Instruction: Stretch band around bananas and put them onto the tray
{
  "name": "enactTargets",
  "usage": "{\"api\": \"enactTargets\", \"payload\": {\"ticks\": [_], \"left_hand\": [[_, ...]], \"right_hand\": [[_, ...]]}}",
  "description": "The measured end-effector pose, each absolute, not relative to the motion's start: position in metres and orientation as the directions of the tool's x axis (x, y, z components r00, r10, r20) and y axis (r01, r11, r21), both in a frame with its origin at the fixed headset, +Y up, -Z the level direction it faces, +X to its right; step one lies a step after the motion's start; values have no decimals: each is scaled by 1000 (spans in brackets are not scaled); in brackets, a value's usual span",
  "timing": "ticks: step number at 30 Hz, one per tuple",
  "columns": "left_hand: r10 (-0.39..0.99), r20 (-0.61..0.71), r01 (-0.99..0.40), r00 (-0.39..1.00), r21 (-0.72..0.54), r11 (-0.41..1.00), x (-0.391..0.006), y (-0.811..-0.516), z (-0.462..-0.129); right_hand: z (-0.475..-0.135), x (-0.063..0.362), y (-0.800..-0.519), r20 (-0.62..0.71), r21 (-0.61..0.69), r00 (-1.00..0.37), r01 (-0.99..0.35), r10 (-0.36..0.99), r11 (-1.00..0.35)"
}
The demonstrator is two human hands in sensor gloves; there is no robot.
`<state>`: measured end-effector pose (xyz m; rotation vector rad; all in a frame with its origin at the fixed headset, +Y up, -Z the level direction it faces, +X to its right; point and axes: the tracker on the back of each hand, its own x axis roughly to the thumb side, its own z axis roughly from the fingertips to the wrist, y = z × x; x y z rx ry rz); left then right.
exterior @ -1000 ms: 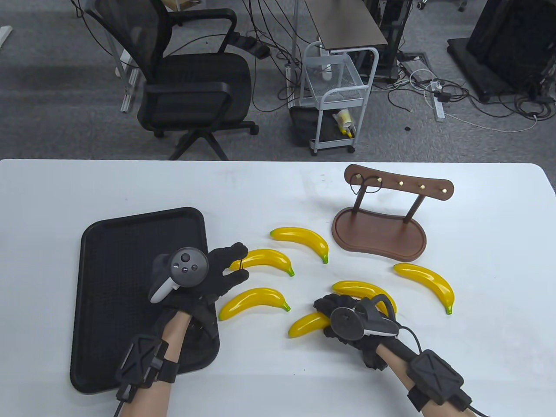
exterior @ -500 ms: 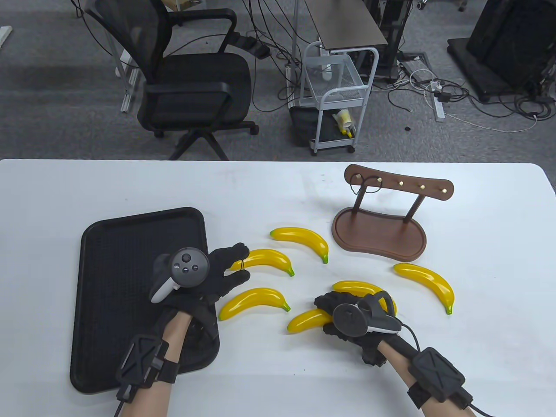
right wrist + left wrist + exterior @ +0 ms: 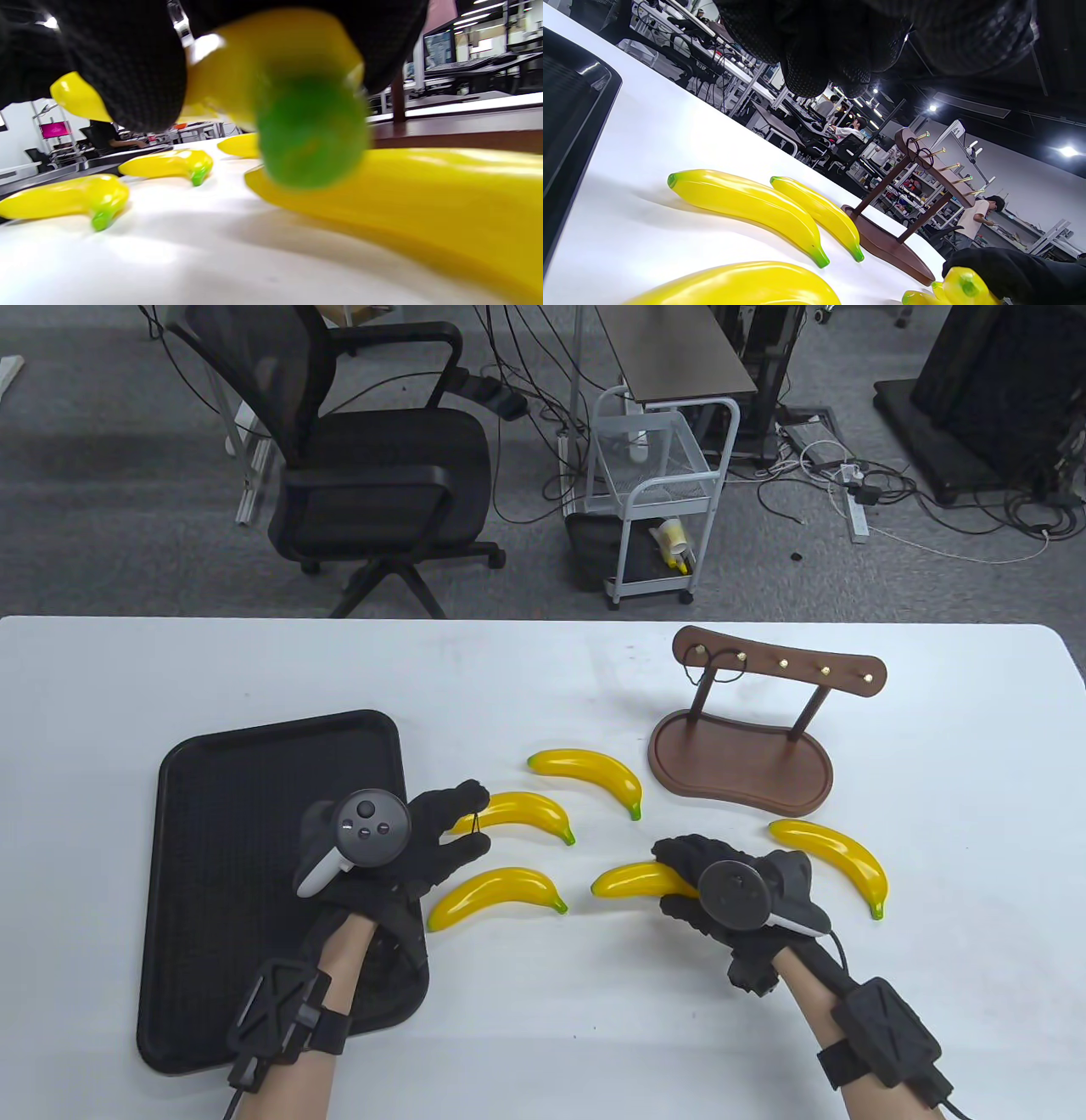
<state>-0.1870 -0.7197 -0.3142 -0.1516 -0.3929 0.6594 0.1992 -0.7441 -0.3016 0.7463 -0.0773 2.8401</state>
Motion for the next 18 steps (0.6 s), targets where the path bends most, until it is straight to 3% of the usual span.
{"api": "enactTargets", "payload": {"ticks": [18], "left_hand": [[621,307,-562,721,-265,783,-185,-721,-314]], "right_hand": [[-319,257,-759,281,-5,-937,-216,206,-976]]}}
